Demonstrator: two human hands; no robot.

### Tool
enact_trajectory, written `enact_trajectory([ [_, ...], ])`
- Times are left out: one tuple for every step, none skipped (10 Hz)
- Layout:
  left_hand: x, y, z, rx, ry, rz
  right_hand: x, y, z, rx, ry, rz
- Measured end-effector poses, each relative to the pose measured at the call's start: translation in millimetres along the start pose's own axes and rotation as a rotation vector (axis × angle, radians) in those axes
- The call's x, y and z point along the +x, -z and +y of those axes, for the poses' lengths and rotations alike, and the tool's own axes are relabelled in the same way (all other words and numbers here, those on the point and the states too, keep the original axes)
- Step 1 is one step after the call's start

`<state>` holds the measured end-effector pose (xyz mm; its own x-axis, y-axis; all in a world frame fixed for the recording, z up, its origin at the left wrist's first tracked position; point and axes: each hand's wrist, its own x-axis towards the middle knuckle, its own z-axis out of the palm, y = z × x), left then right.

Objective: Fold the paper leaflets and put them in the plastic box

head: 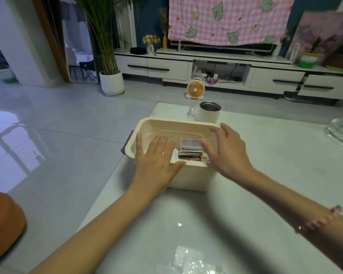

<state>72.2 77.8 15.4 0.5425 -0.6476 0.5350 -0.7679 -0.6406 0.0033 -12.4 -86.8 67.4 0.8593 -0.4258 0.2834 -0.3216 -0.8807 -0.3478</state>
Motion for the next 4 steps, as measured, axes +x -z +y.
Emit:
enact_trajectory([
  [2,0,-1,0.130,-0.033,-0.043,-17,-21,4,0.238,-0.058,0.050],
  [11,6,0,0.151,0.053,-0.203,-10,-34,0,0.338,-0.098,0.150],
  [16,18,9,0.132,0.148,-0.222,1,-30,-6,0.327,-0.133,0.099],
  [7,16,14,-0.081,0.220,-0.316,-1,2,-3,0.511,-0.118,0.132],
])
